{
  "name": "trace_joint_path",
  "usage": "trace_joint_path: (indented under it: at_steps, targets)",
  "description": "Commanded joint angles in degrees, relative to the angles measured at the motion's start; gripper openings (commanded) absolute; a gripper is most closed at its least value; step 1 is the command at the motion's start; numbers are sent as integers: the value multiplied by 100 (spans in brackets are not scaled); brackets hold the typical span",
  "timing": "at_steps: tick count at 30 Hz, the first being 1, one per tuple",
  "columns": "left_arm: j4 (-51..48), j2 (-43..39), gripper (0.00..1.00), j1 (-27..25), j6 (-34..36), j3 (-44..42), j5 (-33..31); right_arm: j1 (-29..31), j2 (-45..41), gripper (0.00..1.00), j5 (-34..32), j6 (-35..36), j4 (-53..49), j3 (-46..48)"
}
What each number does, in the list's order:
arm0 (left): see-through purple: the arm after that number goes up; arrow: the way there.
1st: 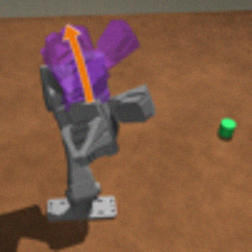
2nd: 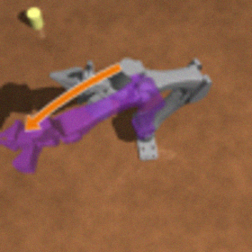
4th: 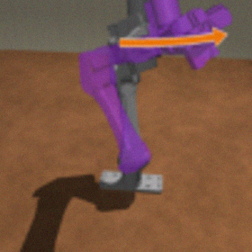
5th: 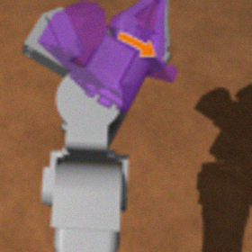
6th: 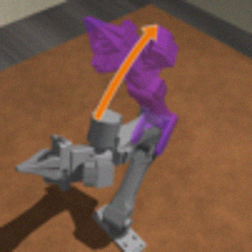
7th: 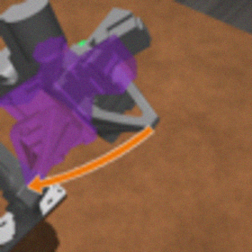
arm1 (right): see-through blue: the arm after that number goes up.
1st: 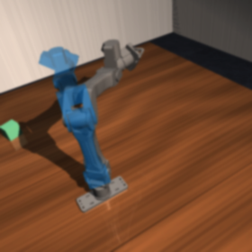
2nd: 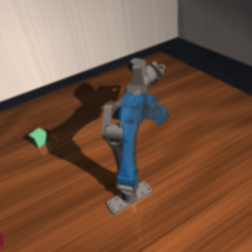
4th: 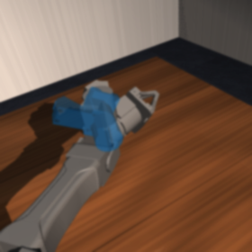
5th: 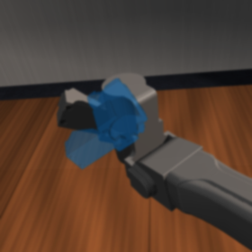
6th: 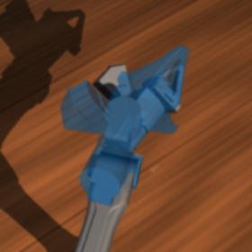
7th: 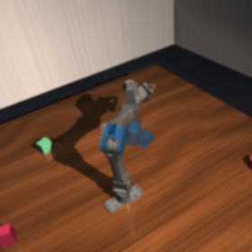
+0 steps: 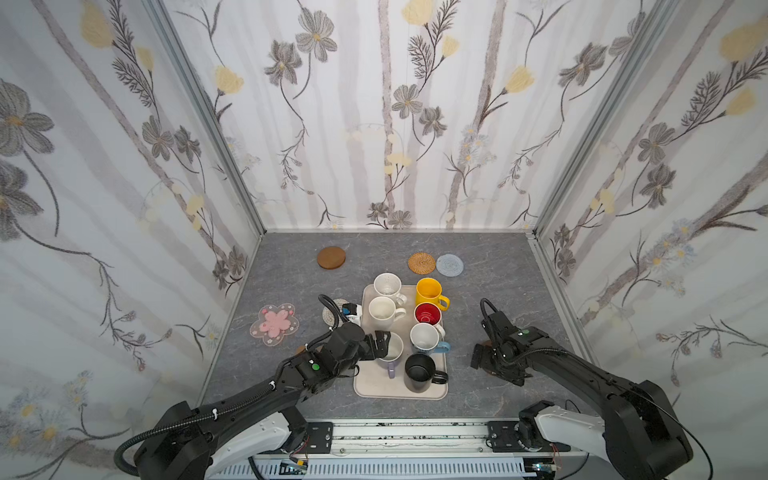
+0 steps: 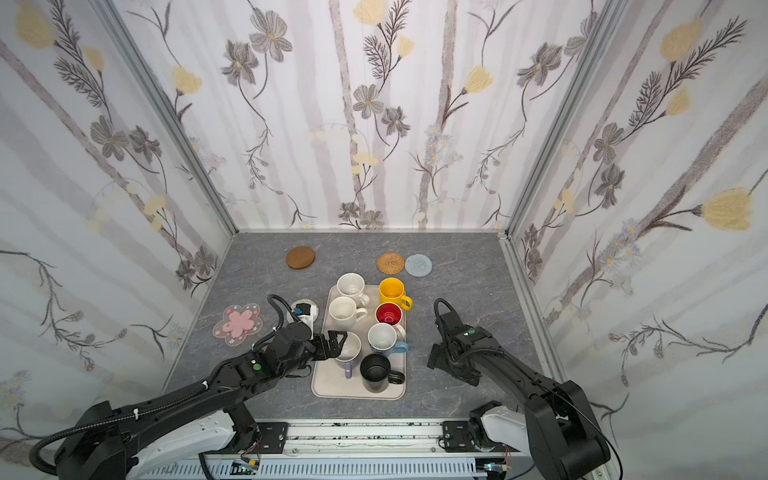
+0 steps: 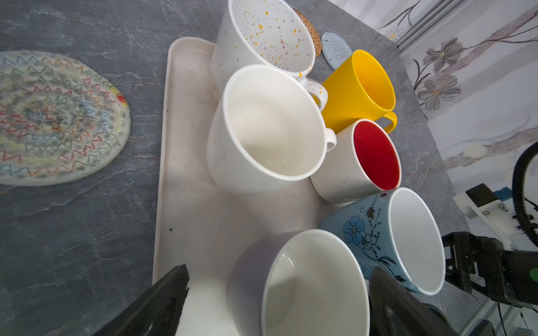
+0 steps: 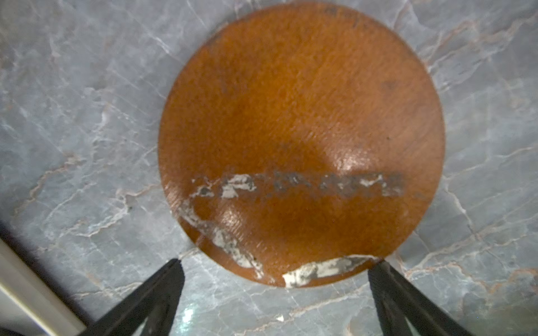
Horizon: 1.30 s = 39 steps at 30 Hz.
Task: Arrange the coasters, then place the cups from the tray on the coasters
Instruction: 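Push the brown wooden coaster with the right gripper away from the robot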
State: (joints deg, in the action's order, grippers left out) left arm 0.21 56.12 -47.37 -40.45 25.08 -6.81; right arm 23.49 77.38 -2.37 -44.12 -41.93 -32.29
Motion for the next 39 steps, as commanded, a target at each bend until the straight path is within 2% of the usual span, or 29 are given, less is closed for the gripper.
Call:
trace_joint_path:
  at_steps: [1, 14, 22, 36, 39]
  targets:
    - [85, 28, 100, 21, -33, 76, -13, -55, 159, 100, -163, 93, 243, -131]
    - [85, 74, 100, 88, -25, 64, -26, -185, 969, 100, -422, 288, 404, -676]
    - [93, 153, 100, 149, -42, 80, -84, -510, 1542, 99, -491, 682, 517, -1042]
    - [85, 259, 100, 229, -60, 177, -189, -961, 2737, 98, -516, 1262, 499, -2567]
    - [78, 225, 100, 246, -54, 181, -163, -978, 2873, 99, -686, 1413, 326, -2814]
